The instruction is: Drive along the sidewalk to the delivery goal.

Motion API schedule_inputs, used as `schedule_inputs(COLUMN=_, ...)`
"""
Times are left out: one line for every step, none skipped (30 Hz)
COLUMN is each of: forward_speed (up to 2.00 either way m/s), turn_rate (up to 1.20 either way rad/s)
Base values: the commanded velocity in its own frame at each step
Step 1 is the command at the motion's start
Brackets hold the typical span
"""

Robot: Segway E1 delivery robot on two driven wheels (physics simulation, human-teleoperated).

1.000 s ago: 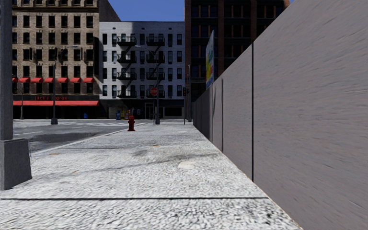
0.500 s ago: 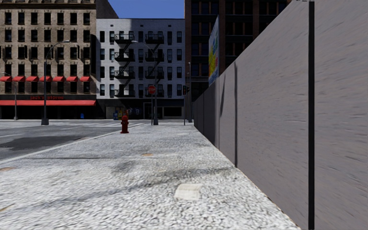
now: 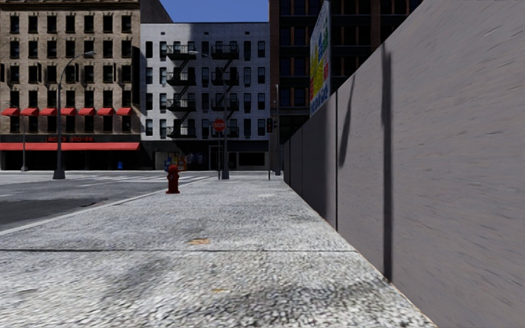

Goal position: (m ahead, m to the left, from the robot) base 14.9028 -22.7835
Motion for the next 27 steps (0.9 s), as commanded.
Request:
schedule_inputs(forward_speed=2.0, turn_rate=0.0)
schedule_inputs(forward_speed=2.0, turn_rate=0.0)
schedule_inputs(forward_speed=2.0, turn_rate=0.0)
schedule_inputs(forward_speed=2.0, turn_rate=0.0)
schedule_inputs(forward_speed=2.0, turn_rate=0.0)
schedule_inputs(forward_speed=2.0, turn_rate=0.0)
schedule_inputs(forward_speed=2.0, turn_rate=0.0)
schedule_inputs(forward_speed=2.0, turn_rate=0.0)
schedule_inputs(forward_speed=2.0, turn_rate=0.0)
schedule_inputs(forward_speed=2.0, turn_rate=0.0)
schedule_inputs(forward_speed=2.0, turn_rate=0.0)
schedule_inputs(forward_speed=2.0, turn_rate=0.0)
schedule_inputs(forward_speed=2.0, turn_rate=0.0)
schedule_inputs(forward_speed=2.0, turn_rate=0.0)
schedule_inputs(forward_speed=2.0, turn_rate=0.0)
schedule_inputs(forward_speed=2.0, turn_rate=0.0)
schedule_inputs(forward_speed=2.0, turn_rate=0.0)
schedule_inputs(forward_speed=2.0, turn_rate=0.0)
schedule_inputs(forward_speed=2.0, turn_rate=0.0)
schedule_inputs(forward_speed=2.0, turn_rate=0.0)
schedule_inputs(forward_speed=2.0, turn_rate=0.0)
schedule_inputs(forward_speed=2.0, turn_rate=0.0)
schedule_inputs(forward_speed=2.0, turn_rate=0.0)
schedule_inputs(forward_speed=2.0, turn_rate=0.0)
schedule_inputs(forward_speed=2.0, turn_rate=0.0)
schedule_inputs(forward_speed=2.0, turn_rate=0.0)
schedule_inputs(forward_speed=2.0, turn_rate=0.0)
